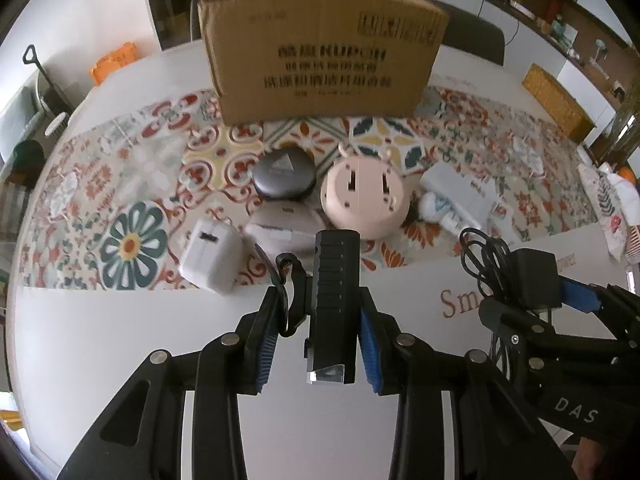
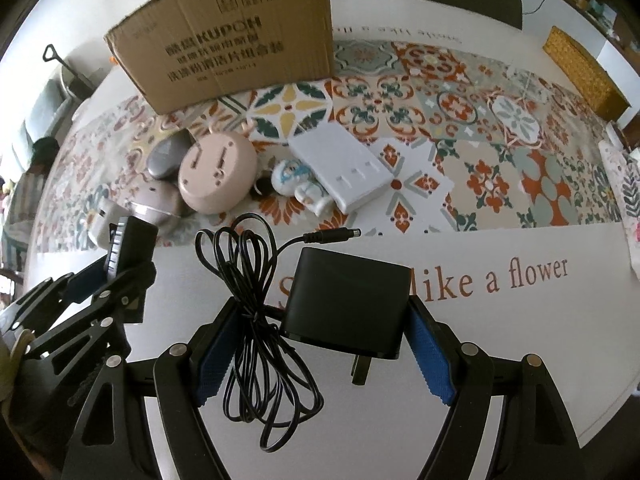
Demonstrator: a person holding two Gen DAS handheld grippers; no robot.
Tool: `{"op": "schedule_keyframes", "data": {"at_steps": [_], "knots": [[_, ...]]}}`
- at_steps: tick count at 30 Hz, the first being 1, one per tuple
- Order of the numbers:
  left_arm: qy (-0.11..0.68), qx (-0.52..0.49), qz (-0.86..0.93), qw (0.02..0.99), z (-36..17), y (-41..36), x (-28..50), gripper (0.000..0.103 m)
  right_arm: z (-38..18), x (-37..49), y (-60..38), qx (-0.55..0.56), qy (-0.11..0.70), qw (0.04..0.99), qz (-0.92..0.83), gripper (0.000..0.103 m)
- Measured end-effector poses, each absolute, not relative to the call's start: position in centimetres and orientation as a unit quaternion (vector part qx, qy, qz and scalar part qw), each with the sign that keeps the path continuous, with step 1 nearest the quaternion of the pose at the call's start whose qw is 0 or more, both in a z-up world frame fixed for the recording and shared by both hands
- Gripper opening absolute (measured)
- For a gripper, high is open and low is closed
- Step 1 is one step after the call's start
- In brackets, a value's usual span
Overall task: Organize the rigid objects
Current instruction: 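Grasp the black power bank with the left tool while the right tool holds the adapter, then carry both items over the cardboard box and open both tools to drop them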
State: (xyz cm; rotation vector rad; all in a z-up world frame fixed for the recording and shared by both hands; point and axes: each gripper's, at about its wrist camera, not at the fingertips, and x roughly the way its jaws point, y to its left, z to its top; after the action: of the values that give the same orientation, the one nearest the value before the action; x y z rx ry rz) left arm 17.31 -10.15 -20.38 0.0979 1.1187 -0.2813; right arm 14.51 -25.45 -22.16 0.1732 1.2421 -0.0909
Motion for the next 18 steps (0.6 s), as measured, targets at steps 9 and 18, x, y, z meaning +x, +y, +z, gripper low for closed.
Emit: {"op": "schedule_keyframes", "data": {"at_steps": [9,18], "knots": [[0.484,0.026,-0.127,0.865,-15.5,-8.5,17.6,0.037,-17.7,14.8,-24.1,0.076,0.533,0.842,-0.038,0.078],[0.439,0.018,-0.129,0.889,-10.7,-7.0,18.5,0.037,-12.7,16.1,-23.1,0.077,0.475,0.876,-0.029,0.078]]}}
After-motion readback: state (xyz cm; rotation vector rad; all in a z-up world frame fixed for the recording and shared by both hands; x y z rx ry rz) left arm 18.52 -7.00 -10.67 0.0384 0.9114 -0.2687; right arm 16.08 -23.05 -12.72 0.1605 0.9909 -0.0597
